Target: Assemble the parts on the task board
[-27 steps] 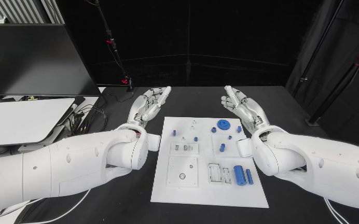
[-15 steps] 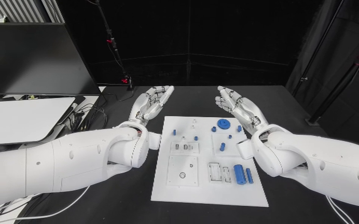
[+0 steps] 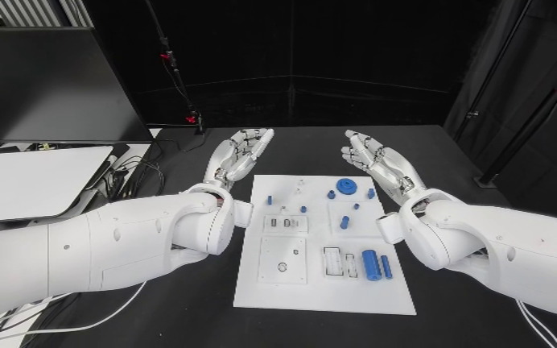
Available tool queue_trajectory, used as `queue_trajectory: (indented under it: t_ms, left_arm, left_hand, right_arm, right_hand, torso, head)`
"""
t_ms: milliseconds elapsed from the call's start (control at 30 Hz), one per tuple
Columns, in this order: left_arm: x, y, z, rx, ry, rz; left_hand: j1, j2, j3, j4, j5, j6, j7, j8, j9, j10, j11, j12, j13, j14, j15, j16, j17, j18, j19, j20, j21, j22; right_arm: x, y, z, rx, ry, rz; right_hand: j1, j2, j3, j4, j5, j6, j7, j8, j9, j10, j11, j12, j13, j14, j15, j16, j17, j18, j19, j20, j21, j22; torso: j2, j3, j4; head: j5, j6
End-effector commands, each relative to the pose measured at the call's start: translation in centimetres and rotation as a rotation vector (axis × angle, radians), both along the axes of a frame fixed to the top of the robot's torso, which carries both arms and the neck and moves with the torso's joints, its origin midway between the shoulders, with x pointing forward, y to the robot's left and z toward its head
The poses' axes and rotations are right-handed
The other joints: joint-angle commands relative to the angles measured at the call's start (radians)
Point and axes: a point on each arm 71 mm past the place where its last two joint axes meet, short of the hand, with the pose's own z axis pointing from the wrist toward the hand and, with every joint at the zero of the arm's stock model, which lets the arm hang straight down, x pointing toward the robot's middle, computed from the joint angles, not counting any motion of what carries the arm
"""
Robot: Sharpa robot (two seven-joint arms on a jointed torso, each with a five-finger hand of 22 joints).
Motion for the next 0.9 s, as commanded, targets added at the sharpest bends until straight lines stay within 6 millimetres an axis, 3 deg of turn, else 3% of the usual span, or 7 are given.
queue_trajectory:
  t_ms: [33,300,433,567,633,733,900]
  left_arm:
    - [-0.8,-0.2,2.5,-0.055,-0.351,-0.052]
    - [-0.8,-0.1,2.5,-0.057,-0.349,-0.054]
    - [-0.8,-0.2,2.5,-0.058,-0.348,-0.055]
    - [-0.7,-0.2,2.6,-0.057,-0.349,-0.055]
    - [-0.6,-0.2,2.6,-0.058,-0.348,-0.056]
    - [-0.6,-0.4,2.6,-0.059,-0.349,-0.058]
    - [-0.7,-0.6,2.6,-0.065,-0.347,-0.067]
  left_hand:
    - [0.006,0.007,-0.001,0.003,0.005,0.005,0.144,0.006,-0.002,0.001,0.007,0.006,0.001,0.000,0.010,0.006,0.001,0.003,0.002,0.006,0.006,0.002]
    - [0.009,0.012,-0.001,0.003,0.007,0.008,0.146,0.009,-0.003,0.003,0.010,0.009,0.001,0.003,0.013,0.009,0.001,0.003,0.007,0.008,0.011,0.004]
    - [0.010,0.014,-0.001,0.002,0.007,0.009,0.146,0.010,-0.004,0.004,0.010,0.010,0.001,0.005,0.014,0.010,0.001,0.003,0.009,0.009,0.013,0.005]
    - [0.011,0.016,-0.001,0.002,0.008,0.009,0.147,0.011,-0.005,0.004,0.011,0.011,0.001,0.006,0.015,0.011,0.001,0.004,0.010,0.010,0.015,0.006]
    - [0.011,0.016,-0.001,0.002,0.008,0.010,0.147,0.011,-0.005,0.005,0.011,0.011,0.001,0.007,0.015,0.011,0.001,0.004,0.011,0.010,0.015,0.006]
    - [0.014,0.020,-0.001,0.002,0.009,0.011,0.148,0.013,-0.006,0.006,0.012,0.014,0.001,0.010,0.017,0.013,0.001,0.004,0.015,0.012,0.019,0.008]
    - [0.015,0.022,-0.001,0.002,0.011,0.012,0.148,0.014,-0.007,0.007,0.012,0.015,0.001,0.011,0.017,0.013,0.001,0.004,0.017,0.013,0.021,0.009]
  right_arm:
    - [-0.1,0.1,0.3,-0.006,-0.005,0.025]
    - [0.1,-0.6,0.6,-0.036,-0.009,0.030]
    - [0.3,-1.2,0.7,-0.059,-0.005,0.035]
    - [0.4,-1.9,0.7,-0.083,0.003,0.037]
    - [0.4,-2.2,0.8,-0.098,0.009,0.040]
    - [0.5,-2.8,0.9,-0.116,0.017,0.044]
    - [1.0,-3.3,2.0,-0.133,0.003,0.042]
  right_hand:
    - [0.012,0.002,-0.006,-0.001,0.003,0.007,0.171,0.005,0.001,0.006,0.004,0.006,0.001,0.001,0.006,0.008,0.001,0.013,-0.001,0.005,0.004,0.001]
    - [0.033,0.010,-0.017,-0.001,0.003,0.010,0.168,0.014,-0.002,0.065,0.003,0.075,0.017,0.072,0.004,0.081,0.013,0.015,0.043,0.003,0.021,0.011]
    - [0.044,0.014,-0.024,-0.001,0.003,0.013,0.166,0.024,-0.002,0.101,0.002,0.111,0.021,0.145,-0.003,0.135,0.019,0.021,0.116,0.002,0.049,0.027]
    - [0.049,0.019,-0.030,-0.001,0.003,0.018,0.167,0.040,0.000,0.120,0.002,0.122,0.019,0.181,-0.007,0.140,0.013,0.024,0.166,-0.001,0.067,0.036]
    - [0.057,0.021,-0.033,-0.001,0.004,0.019,0.165,0.045,-0.001,0.129,0.001,0.127,0.016,0.214,-0.013,0.143,0.008,0.030,0.245,-0.003,0.098,0.052]
    - [0.076,0.025,-0.031,-0.002,0.004,0.020,0.168,0.053,-0.003,0.134,-0.002,0.129,0.009,0.294,-0.028,0.156,0.002,0.041,0.430,-0.009,0.170,0.088]
    - [0.084,0.026,-0.034,-0.001,0.003,0.019,0.165,0.058,-0.006,0.145,-0.004,0.136,0.002,0.361,-0.037,0.153,-0.011,0.044,0.478,-0.016,0.185,0.091]
  torso:
    - [0.021,0.0078,-0.0015]
    - [0.056,0.0174,-0.0016]
    - [0.076,0.0202,-0.0001]
    - [0.092,0.0203,0.0004]
    - [0.103,0.0199,0.0005]
    - [0.115,0.0204,0.0007]
    - [0.134,0.0257,0.0038]
  head:
    - [0.006,0.001]
    - [0.009,-0.001]
    - [0.005,-0.005]
    - [0.005,-0.009]
    - [0.004,-0.008]
    - [0.006,-0.010]
    - [0.010,-0.014]
